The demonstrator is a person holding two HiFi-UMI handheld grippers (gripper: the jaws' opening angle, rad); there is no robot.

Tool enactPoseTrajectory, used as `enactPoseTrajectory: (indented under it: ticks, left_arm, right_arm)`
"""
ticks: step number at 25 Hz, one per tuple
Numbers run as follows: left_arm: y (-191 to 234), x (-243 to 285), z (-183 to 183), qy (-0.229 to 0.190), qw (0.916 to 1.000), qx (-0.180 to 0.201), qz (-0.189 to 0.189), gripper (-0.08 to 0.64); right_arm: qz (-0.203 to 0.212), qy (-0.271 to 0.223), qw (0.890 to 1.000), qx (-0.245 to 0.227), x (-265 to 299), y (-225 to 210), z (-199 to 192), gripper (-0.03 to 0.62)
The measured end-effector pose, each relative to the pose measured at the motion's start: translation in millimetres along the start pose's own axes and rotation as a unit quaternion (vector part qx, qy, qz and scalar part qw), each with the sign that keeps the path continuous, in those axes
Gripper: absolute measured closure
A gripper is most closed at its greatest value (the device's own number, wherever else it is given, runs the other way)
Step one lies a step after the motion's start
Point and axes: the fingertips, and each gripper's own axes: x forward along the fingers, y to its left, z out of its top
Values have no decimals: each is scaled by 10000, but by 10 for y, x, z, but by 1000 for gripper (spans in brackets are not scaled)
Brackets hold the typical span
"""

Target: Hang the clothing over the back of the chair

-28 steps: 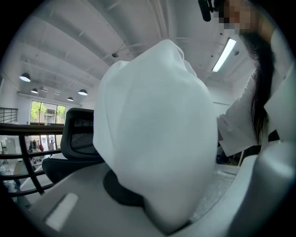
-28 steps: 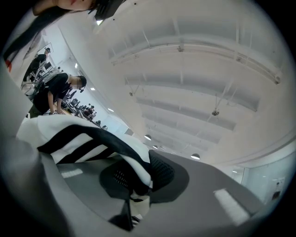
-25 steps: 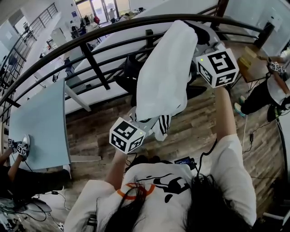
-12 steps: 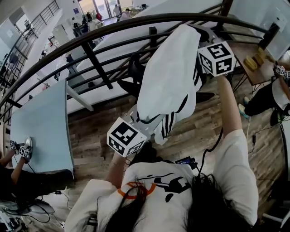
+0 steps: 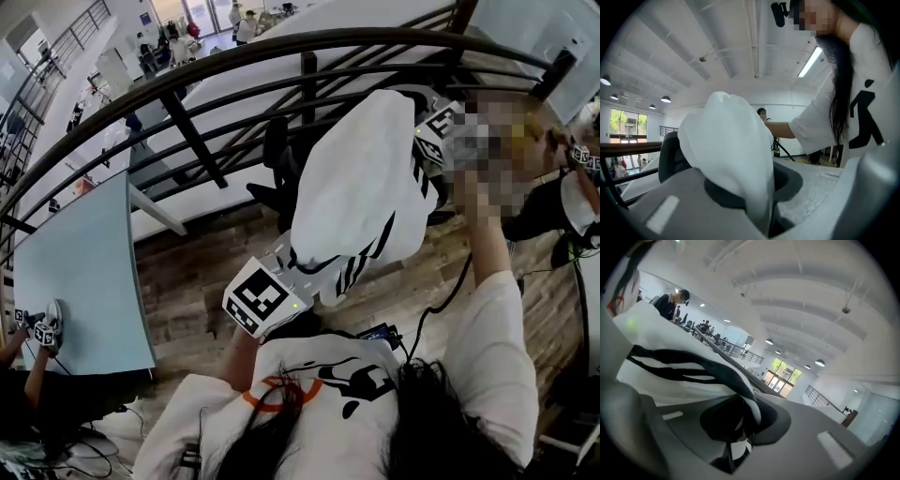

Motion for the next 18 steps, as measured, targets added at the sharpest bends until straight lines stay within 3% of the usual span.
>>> enactPoseTrajectory:
  ticks: [4,8,13,18]
  left_arm:
    - [186,-45,-125,-1,9997,-151,-170,360]
    - [14,-23,-57,-66,9991,-107,-399,359]
    - [-19,-40,-229,-185,9978,-131,-618,356]
    - [95,-83,-363,-353,9965,-147,-749,350]
  right_arm:
    - [722,412,9965,92,307,166,-244,529]
    - [1653,766,9832,135,192,406,-484,529]
    - [2844,974,9520,577,132,762,-765,529]
    - [3650,1191,9194,852,251,1090,-951,528]
